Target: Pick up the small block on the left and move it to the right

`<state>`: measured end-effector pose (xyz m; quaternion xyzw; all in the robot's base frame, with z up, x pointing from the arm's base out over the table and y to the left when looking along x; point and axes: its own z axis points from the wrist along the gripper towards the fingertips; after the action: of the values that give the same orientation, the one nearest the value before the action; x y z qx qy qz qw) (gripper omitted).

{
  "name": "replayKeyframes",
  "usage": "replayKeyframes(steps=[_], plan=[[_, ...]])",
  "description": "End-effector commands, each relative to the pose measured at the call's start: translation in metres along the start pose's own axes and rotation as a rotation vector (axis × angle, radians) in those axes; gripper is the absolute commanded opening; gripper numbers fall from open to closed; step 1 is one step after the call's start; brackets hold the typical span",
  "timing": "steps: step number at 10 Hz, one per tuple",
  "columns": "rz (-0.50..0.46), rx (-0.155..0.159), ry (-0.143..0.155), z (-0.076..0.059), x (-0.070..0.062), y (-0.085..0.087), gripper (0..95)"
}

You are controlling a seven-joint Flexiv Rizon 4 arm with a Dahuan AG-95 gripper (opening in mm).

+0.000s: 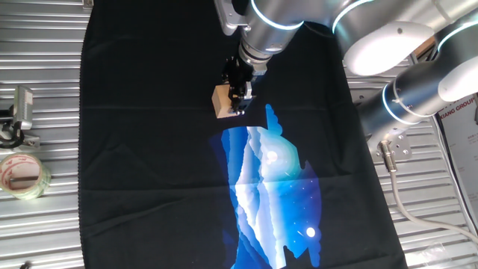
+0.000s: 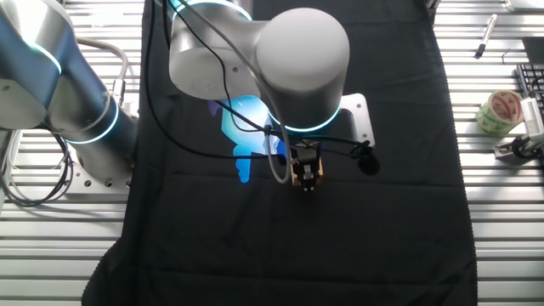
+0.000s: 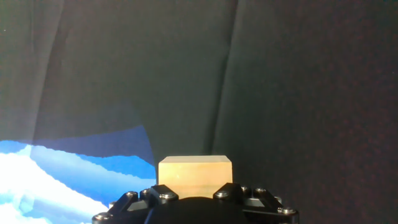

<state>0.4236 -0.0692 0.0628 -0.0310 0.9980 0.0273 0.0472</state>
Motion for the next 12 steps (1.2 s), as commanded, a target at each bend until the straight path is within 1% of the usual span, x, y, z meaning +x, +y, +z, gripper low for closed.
replayKeyframes(steps=[1,3,5,6,7,8,12], plan=[[0.073,-0.023,0.004,0.000,-0.001,0.001,0.0],[0.095,-0.029,-0.005,0.003,-0.003,0.003,0.0],[0.103,-0.025,-0.013,0.008,-0.005,0.007,0.0],[0.105,-0.023,-0.013,0.008,-0.005,0.008,0.0],[0.112,-0.020,-0.021,0.010,-0.003,0.011,0.0],[0.119,-0.015,-0.022,0.012,-0.003,0.016,0.0],[0.151,0.007,-0.016,0.011,-0.007,0.033,0.0]])
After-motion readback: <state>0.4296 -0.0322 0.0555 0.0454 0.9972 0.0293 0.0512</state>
